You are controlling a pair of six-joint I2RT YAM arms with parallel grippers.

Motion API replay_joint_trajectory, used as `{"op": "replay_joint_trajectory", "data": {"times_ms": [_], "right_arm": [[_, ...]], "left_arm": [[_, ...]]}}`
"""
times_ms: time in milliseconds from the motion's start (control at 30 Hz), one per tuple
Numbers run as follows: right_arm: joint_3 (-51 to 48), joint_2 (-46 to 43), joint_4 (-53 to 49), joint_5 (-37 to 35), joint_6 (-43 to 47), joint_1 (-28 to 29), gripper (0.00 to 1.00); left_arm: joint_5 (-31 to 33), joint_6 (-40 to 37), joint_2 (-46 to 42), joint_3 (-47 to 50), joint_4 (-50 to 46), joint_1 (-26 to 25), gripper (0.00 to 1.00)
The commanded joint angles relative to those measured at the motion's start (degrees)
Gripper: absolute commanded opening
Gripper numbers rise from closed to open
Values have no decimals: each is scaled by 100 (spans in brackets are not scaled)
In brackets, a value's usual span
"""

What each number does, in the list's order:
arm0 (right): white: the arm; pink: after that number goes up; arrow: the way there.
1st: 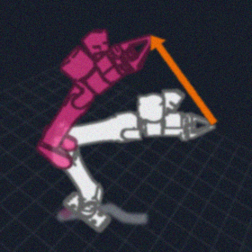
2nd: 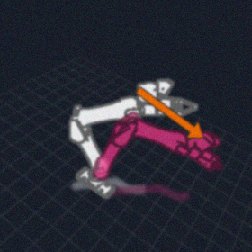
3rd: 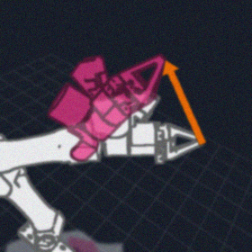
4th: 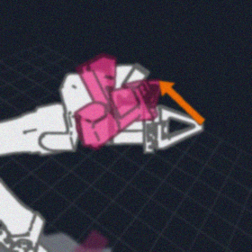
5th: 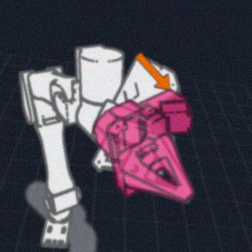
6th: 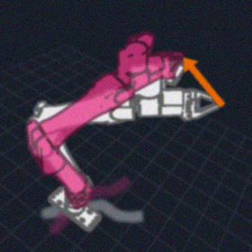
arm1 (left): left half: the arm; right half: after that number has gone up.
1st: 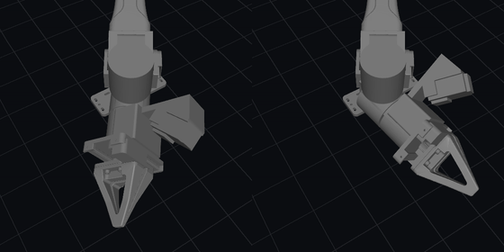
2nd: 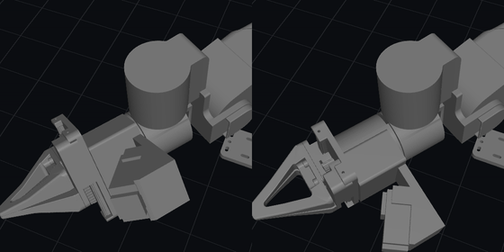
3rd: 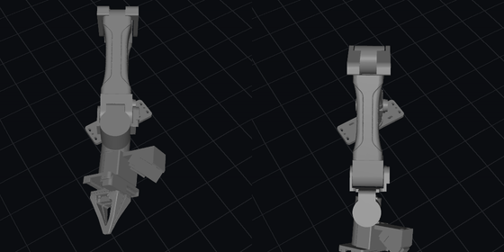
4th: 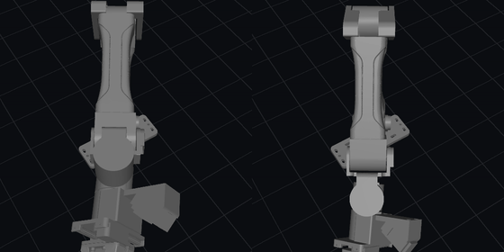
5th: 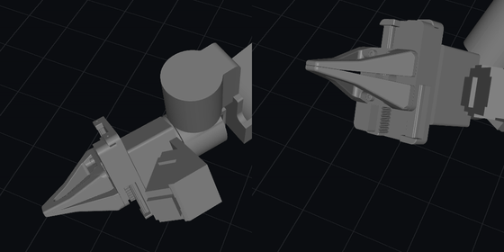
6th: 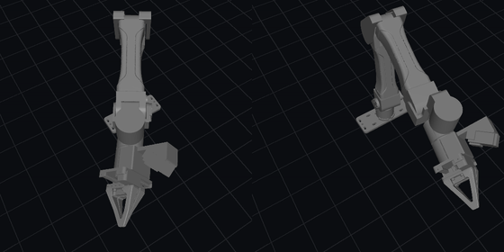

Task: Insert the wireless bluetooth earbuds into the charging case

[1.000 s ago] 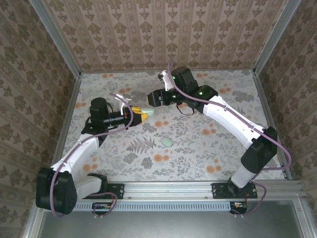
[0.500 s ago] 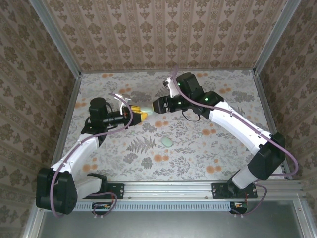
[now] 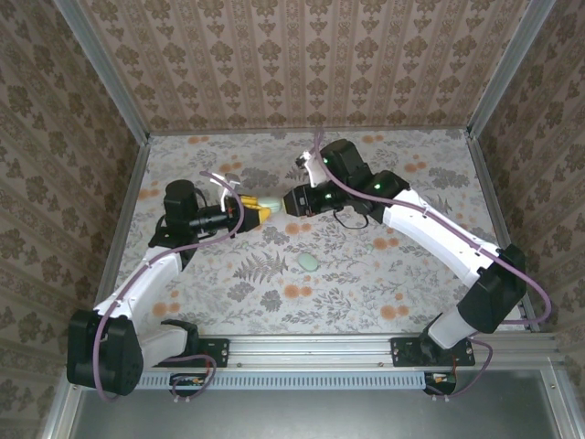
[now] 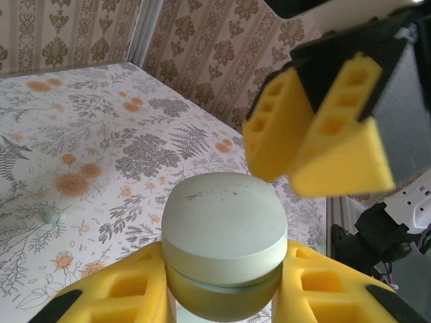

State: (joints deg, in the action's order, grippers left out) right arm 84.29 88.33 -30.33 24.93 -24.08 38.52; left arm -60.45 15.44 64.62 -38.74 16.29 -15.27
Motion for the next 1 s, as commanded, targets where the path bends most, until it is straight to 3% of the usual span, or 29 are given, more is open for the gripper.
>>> {"op": "replay_joint_trajectory", "data": {"times_ms": [0, 300, 967], "right_arm": [[125, 23, 162, 308, -30, 50, 30], [908, 656, -8, 419, 66, 67, 28], [1230, 1265, 73, 356, -54, -27, 35]], "left_arm": [[-125, -28, -101, -63, 58, 24, 8], [-123, -6, -169, -28, 59, -3, 8], [-185, 64, -257, 25, 388, -134, 8]]}}
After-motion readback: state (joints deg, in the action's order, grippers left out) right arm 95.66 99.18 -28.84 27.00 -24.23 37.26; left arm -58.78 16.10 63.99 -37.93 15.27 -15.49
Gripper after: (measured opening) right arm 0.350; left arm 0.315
